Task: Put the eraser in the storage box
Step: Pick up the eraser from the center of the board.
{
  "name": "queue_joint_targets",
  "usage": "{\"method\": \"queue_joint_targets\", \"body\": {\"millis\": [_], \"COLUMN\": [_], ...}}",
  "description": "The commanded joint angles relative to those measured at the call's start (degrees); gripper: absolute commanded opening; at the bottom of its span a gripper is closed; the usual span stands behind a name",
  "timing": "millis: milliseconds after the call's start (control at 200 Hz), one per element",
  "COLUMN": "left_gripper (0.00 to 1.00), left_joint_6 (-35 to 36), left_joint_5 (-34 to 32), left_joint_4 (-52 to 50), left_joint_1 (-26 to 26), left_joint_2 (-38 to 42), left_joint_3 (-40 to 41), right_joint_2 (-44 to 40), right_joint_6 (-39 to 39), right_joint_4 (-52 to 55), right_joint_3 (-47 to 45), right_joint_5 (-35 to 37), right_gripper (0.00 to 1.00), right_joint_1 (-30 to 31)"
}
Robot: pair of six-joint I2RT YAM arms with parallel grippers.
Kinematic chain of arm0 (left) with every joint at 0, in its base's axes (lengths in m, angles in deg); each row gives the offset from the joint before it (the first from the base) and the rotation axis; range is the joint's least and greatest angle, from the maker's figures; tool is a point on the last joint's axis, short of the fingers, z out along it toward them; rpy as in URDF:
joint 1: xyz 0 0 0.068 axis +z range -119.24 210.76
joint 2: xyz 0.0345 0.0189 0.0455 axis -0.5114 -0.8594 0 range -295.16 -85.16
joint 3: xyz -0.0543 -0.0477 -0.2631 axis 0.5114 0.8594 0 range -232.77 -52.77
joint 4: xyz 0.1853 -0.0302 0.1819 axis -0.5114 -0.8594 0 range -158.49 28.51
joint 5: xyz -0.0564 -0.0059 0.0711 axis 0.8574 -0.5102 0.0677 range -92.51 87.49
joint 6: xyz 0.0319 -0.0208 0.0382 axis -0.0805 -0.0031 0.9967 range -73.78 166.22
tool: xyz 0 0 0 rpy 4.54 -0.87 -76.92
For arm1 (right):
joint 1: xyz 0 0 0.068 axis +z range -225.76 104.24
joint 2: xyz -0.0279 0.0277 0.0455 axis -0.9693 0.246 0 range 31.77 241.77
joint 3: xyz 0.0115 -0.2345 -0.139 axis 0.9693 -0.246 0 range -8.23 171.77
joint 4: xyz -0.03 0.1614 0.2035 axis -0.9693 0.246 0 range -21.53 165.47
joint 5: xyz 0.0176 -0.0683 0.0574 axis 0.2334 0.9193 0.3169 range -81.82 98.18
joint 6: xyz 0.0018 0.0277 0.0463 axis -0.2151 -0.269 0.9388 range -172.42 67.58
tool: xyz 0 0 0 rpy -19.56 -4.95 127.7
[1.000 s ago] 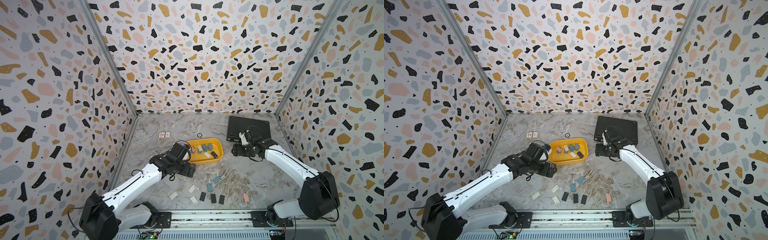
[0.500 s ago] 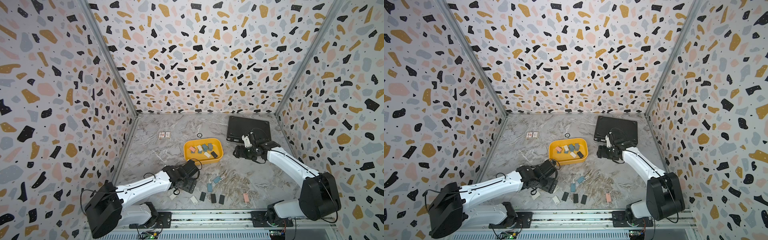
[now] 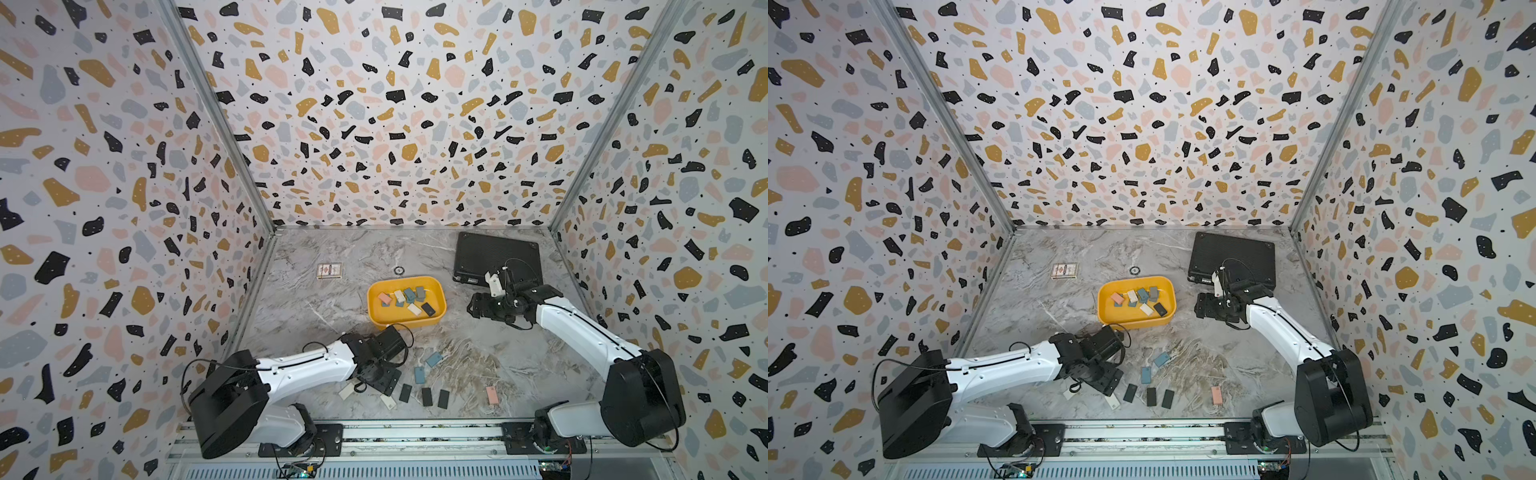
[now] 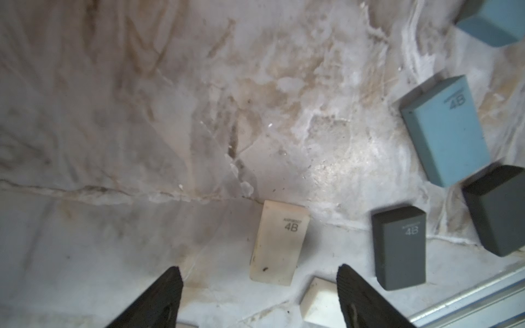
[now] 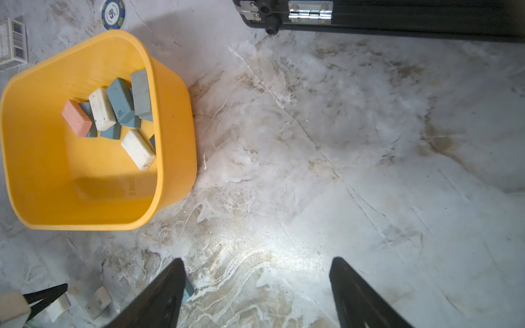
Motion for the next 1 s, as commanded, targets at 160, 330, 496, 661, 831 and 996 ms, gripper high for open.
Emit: {"method": "queue_joint_targets", "body": {"millis": [160,330,496,661,831,996], "left_gripper": [0.82,0.72,0.62,0.50,0.33,0.26], "left_joint_6": [0.23,0.75,1.22,1.43,1.58,1.60], "left_joint_5": [2.76,4.03,4.72,6.50,7.56,6.03], "left_joint_4": [0.83,1.17,1.27,1.88,1.86,0.51], "left_joint_1": [-0.27,-0.28,-0.30,-0.28,-0.28,-0.28], "left_joint_2": [-3.13,-4.85,-5.96,-6.75,-6.82,-5.86], "left_joint_3": [-1.58,-2.34,-2.52,-2.53,-2.52,-3.68], "right_joint_2": [-2.20,-2.36,-2.38,-2.23,-1.97,-1.67], "right_joint_6": [0.32,0.35,0.38,0.21,0.31,0.32], "right_joint_4": [0.56,0.64,0.56,0.43,0.13,-0.09], "right_joint_3": [-0.91,-0.86,-1.22,-1.16,-1.22,-1.13], "right_joint_5": [0.28,0.33,0.34,0.29,0.02,-0.29], "right_gripper": [0.82,0.83,0.82,0.82,0.82,0.83], "right_joint_1": [-0.20,-0.37,-0.46,-0.55,-0.54,-0.63]}}
